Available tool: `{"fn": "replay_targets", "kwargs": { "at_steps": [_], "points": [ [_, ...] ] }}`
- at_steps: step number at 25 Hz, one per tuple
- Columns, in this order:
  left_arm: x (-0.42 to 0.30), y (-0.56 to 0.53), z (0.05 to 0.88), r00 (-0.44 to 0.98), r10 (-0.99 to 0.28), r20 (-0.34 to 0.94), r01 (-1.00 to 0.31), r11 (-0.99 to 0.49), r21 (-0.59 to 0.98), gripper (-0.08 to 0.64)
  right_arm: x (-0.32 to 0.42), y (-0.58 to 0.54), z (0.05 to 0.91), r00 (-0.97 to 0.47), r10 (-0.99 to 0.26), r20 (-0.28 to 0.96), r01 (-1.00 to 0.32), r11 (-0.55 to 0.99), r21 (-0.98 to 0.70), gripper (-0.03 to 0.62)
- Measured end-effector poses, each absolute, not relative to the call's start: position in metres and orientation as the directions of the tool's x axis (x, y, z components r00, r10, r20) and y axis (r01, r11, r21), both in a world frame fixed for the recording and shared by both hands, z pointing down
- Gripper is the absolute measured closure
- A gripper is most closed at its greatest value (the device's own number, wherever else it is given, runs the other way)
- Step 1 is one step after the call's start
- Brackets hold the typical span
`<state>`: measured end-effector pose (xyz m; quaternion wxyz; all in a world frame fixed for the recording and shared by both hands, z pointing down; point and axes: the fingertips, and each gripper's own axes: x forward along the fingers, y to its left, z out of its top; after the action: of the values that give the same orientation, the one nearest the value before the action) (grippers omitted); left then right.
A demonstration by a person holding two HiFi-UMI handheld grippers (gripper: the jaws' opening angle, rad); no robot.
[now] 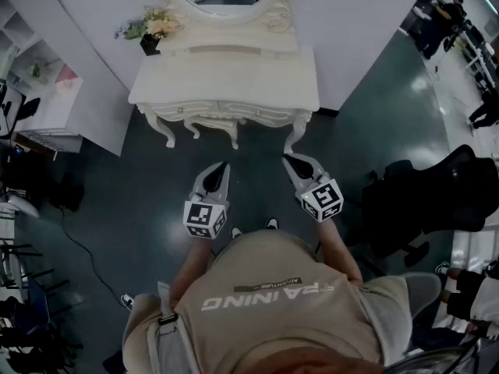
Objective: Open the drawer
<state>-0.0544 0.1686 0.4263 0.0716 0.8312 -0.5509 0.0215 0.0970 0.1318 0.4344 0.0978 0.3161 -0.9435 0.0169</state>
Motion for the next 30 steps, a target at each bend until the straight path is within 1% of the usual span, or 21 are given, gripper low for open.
{"fn": "replay_targets", "kwargs": {
  "at_steps": [4, 9, 13, 20, 24, 30],
  "points": [
    [-0.064, 0.176, 0.433, 0.39, -0.911, 0.133, -0.921, -0.382, 0.081, 0.561, 0.102, 0.121, 0.43, -0.766, -0.611, 0.199, -0.611, 0.789, 0.069, 0.589],
    [-0.067, 0.183, 0.445, 0.375, -0.915, 0.149, -0.926, -0.361, 0.109, 0.561, 0.104, 0.126, 0.436, -0.773, -0.605, 0.19, -0.615, 0.788, 0.005, 0.589],
    [-0.058, 0.188, 0.446, 0.412, -0.898, 0.153, -0.911, -0.402, 0.096, 0.561, 0.104, 0.136, 0.449, -0.761, -0.614, 0.212, -0.632, 0.775, -0.024, 0.589],
    [-0.066, 0.186, 0.454, 0.467, -0.868, 0.171, -0.884, -0.458, 0.092, 0.561, 0.087, 0.152, 0.462, -0.758, -0.602, 0.251, -0.632, 0.773, -0.052, 0.589],
    [-0.061, 0.183, 0.463, 0.53, -0.834, 0.152, -0.847, -0.514, 0.138, 0.561, 0.083, 0.164, 0.477, -0.739, -0.608, 0.291, -0.648, 0.759, -0.059, 0.589],
    [-0.053, 0.163, 0.478, 0.567, -0.806, 0.171, -0.823, -0.548, 0.148, 0.561, 0.082, 0.171, 0.499, -0.726, -0.606, 0.326, -0.664, 0.741, -0.1, 0.589]
  ]
}}
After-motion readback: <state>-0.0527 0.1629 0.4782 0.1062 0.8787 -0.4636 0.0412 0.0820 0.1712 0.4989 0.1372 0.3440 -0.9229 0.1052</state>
